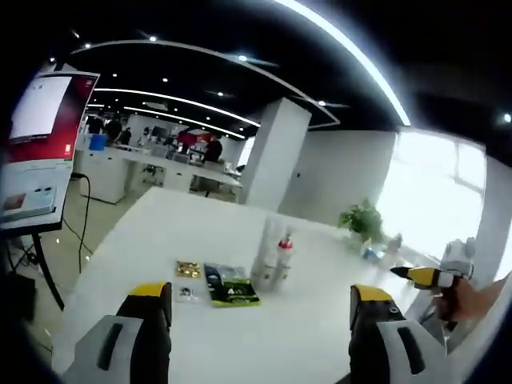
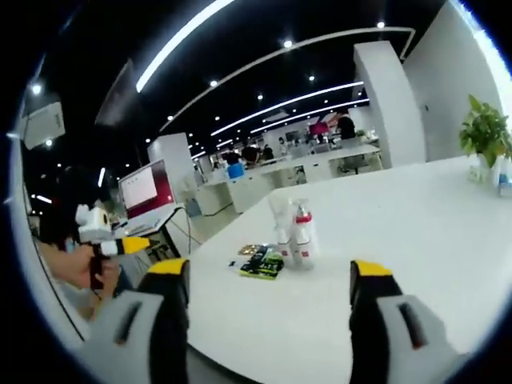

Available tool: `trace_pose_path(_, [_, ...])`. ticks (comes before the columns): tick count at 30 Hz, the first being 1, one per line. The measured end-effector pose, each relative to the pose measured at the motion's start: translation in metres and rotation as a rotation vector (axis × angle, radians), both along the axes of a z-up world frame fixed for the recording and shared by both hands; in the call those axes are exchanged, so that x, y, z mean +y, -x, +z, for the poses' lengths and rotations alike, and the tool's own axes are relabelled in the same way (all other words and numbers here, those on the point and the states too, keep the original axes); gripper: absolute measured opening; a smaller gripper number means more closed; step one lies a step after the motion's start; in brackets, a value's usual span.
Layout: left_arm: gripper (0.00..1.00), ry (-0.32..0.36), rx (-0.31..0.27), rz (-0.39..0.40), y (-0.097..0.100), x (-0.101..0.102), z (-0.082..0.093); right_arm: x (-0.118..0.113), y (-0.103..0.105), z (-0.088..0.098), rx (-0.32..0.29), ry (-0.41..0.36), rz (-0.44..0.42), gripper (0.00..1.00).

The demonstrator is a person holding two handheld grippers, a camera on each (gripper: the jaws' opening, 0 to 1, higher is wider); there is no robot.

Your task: Arrange the skincare products in the storage area until every visible bottle or jar stands upright without overlapping.

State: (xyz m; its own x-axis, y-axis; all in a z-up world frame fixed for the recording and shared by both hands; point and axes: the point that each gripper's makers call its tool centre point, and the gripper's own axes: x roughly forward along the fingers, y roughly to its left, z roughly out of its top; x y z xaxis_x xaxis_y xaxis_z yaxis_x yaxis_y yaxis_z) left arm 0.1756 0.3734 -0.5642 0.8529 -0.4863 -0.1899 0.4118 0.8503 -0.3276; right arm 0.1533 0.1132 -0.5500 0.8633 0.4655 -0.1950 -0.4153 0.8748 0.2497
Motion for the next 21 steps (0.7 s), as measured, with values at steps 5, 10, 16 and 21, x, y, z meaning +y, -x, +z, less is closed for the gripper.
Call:
trace_pose_path(5, [1.00,-0.054,0.000,0.024,0.000,0.000,-0.010,-0.015,0.001,-0.004,0.002,0.008,-0.059,0.94])
trace_pose_path(10, [1.00,-0.030,0.020,0.050,-0.002,0.005,-0.015,-0.030,-0.002,-0.005,0.009,0.011,-0.105,0.96])
trace_pose_path(16, [1.00,-0.013,0.011,0.080,-0.006,0.013,-0.013,-0.028,-0.002,-0.010,0.026,0.018,-0.095,0.96])
trace_pose_path(21, [1.00,-0.010,0.016,0.085,-0.009,0.016,-0.015,-0.024,0.000,-0.009,0.024,0.014,-0.092,0.96])
